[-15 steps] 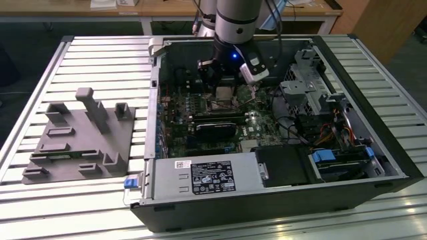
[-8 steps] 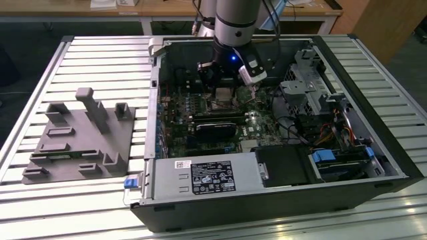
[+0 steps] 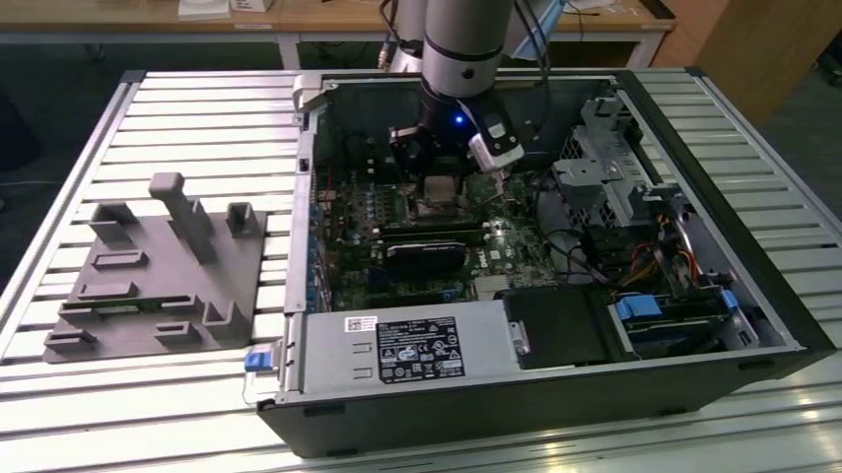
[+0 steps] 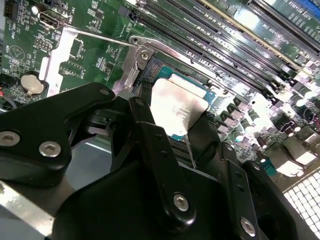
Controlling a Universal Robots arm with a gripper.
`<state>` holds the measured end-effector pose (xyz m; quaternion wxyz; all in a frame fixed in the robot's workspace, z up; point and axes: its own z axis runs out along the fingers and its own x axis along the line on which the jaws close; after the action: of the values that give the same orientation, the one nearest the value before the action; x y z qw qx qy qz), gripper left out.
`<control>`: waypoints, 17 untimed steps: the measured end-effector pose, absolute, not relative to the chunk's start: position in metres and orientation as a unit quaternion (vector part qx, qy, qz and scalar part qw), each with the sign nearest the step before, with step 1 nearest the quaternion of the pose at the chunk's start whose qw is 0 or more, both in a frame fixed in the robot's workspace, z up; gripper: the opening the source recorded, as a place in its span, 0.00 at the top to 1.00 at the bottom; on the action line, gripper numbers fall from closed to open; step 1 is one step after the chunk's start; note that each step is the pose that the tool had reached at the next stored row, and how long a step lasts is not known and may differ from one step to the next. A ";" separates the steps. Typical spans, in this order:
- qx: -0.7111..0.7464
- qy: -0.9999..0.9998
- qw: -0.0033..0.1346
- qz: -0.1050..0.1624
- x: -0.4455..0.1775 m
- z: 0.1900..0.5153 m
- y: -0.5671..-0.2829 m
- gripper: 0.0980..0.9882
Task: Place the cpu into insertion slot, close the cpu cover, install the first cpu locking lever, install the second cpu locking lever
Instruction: 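Place the cpu into insertion slot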
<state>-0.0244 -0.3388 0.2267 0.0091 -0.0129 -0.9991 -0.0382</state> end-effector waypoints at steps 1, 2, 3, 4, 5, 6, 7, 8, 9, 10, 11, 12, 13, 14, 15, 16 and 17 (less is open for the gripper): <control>-0.013 -0.999 0.009 -0.038 -0.024 0.226 -0.338 0.50; -0.013 -0.999 0.009 -0.038 -0.024 0.225 -0.338 0.50; -0.013 -0.999 0.009 -0.038 -0.024 0.225 -0.337 0.50; -0.013 -0.999 0.009 -0.038 -0.024 0.225 -0.337 0.50; -0.013 -0.999 0.009 -0.038 -0.024 0.225 -0.337 0.50; -0.013 -0.999 0.009 -0.038 -0.024 0.225 -0.337 0.50; -0.013 -0.999 0.009 -0.038 -0.024 0.225 -0.337 0.50; -0.013 -0.999 0.009 -0.038 -0.024 0.225 -0.337 0.50; -0.016 -0.999 0.009 -0.038 -0.024 0.225 -0.337 0.50; -0.022 -0.999 0.009 -0.038 -0.024 0.225 -0.337 0.50; -0.030 -0.999 0.008 -0.038 -0.024 0.225 -0.337 0.50; -0.038 -0.999 0.008 -0.038 -0.024 0.224 -0.337 0.50; -0.045 -0.998 0.008 -0.038 -0.024 0.224 -0.337 0.50; -0.052 -0.998 0.008 -0.038 -0.024 0.224 -0.337 0.50; -0.059 -0.998 0.007 -0.038 -0.024 0.224 -0.337 0.50; -0.065 -0.997 0.007 -0.038 -0.024 0.224 -0.337 0.50; -0.072 -0.997 0.007 -0.038 -0.024 0.224 -0.337 0.50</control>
<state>-0.0244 -0.3372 0.2242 0.0069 -0.0718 -0.9967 -0.0383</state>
